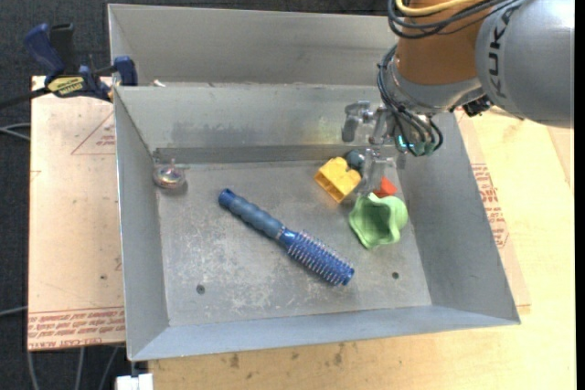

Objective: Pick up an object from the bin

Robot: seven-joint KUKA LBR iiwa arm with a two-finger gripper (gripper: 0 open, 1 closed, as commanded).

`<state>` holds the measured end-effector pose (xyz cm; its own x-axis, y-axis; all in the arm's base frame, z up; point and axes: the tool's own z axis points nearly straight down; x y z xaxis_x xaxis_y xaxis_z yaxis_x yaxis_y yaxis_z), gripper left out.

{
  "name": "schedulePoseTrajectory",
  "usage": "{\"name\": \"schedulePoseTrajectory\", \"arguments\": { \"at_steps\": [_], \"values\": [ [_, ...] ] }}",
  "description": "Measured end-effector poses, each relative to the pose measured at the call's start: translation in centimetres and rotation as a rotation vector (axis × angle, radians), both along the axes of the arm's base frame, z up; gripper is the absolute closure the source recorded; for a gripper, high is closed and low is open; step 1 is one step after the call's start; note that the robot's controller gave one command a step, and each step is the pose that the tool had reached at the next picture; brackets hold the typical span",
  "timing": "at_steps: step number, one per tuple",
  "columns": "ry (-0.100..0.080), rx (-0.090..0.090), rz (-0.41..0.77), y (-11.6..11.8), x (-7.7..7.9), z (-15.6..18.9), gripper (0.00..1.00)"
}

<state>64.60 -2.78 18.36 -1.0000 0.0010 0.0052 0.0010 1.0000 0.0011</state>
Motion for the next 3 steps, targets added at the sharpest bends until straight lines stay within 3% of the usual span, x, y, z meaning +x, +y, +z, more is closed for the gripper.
{"name": "schedulePoseTrajectory", "arguments": {
  "at_steps": [1,2,3],
  "values": [
    [-0.002,0.001,0.361,-6.8,-3.9,-9.1,0.00],
    [-0.007,0.001,0.363,-6.6,-3.7,-8.9,1.00],
    [-0.016,-0.005,0.378,-11.1,-8.2,8.0,1.00]
  ]
}}
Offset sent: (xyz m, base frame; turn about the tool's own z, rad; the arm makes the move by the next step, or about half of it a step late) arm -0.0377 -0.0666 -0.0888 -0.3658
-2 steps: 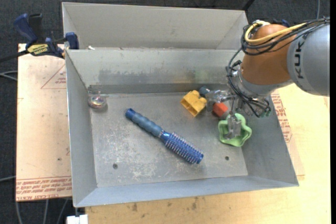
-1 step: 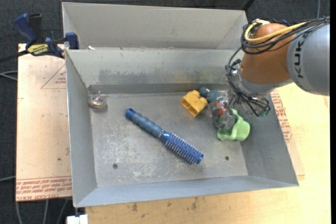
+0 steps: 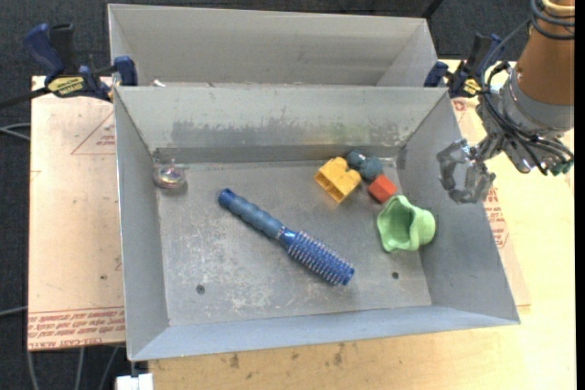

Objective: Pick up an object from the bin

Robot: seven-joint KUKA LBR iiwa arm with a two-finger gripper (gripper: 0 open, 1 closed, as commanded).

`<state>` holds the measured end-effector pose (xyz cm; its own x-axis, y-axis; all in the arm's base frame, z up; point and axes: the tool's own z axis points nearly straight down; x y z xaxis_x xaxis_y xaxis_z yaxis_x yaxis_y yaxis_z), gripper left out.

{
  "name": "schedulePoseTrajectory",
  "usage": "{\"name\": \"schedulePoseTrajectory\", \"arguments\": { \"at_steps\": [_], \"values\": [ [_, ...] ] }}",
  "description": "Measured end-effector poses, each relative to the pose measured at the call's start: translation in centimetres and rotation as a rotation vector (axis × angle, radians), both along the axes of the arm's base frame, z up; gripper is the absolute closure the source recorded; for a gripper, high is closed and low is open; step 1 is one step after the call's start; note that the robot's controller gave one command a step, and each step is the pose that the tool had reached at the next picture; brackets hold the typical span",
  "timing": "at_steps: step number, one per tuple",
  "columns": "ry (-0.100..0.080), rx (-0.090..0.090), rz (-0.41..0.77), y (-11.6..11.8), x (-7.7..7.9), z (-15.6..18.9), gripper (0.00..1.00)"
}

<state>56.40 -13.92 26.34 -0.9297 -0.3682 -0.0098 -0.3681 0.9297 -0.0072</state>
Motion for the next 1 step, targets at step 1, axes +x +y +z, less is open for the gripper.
{"name": "schedulePoseTrajectory", "arguments": {
  "at_steps": [1],
  "values": [
    [0.023,0.008,0.000,3.72,-8.18,-10.99,1.00]
  ]
}}
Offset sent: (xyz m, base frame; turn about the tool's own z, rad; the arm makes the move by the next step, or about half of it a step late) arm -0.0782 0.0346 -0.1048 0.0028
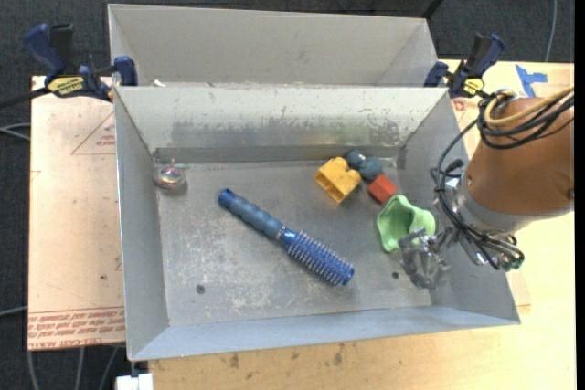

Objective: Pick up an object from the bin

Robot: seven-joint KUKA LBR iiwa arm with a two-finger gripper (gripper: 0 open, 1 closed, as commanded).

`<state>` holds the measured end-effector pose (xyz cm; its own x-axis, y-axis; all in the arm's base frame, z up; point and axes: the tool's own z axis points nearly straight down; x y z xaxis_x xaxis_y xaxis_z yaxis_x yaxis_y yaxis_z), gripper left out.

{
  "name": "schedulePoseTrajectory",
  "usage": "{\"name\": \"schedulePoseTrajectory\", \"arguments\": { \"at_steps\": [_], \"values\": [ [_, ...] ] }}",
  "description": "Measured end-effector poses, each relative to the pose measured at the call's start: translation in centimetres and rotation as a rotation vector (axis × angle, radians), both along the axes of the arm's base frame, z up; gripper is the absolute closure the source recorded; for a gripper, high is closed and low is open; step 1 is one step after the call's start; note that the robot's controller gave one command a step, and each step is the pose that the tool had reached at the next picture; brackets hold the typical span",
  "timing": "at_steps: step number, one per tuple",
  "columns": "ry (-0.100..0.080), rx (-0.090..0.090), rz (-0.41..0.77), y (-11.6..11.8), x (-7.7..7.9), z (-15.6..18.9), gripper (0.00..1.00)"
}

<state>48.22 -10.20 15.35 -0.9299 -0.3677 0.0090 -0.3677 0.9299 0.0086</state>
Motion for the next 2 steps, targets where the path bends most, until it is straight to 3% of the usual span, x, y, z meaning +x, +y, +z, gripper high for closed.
{"name": "schedulePoseTrajectory", "arguments": {
  "at_steps": [1,2],
  "values": [
    [-0.017,0.000,-0.009,6.65,3.96,0.64,1.00],
    [-0.014,-0.003,-0.014,6.23,3.82,0.60,0.00]
  ]
}}
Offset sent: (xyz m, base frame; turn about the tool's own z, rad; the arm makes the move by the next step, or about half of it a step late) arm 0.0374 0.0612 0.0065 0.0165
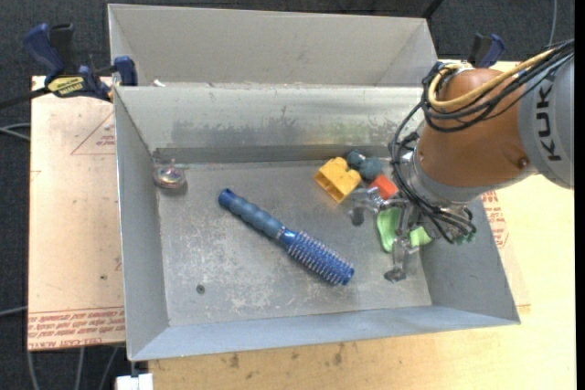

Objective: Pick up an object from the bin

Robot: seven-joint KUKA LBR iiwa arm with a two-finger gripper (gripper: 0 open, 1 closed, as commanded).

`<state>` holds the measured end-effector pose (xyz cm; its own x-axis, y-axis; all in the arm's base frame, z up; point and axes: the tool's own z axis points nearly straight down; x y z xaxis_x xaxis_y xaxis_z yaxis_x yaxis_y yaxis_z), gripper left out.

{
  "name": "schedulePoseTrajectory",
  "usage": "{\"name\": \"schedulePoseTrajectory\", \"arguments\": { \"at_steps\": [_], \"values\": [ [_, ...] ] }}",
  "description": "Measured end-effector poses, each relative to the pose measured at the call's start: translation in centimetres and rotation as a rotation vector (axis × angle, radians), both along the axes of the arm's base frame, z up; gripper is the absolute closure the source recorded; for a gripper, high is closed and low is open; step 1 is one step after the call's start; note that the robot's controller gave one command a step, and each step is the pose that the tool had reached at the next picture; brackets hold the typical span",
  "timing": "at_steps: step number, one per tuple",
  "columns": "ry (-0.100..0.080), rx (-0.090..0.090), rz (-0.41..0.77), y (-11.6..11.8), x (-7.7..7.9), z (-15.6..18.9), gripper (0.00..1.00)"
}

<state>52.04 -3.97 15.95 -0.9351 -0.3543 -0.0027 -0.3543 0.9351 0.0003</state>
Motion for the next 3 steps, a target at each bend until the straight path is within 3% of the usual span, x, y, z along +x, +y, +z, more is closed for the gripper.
{"name": "schedulePoseTrajectory", "arguments": {
  "at_steps": [1,2,3],
  "values": [
    [0.004,0.002,0.159,8.7,-0.4,-9.2,0.00],
    [-0.007,-0.003,0.338,0.4,-3.9,-6.5,0.00],
    [-0.008,-0.006,0.249,-6.4,2.6,-3.8,0.00]
  ]
}}
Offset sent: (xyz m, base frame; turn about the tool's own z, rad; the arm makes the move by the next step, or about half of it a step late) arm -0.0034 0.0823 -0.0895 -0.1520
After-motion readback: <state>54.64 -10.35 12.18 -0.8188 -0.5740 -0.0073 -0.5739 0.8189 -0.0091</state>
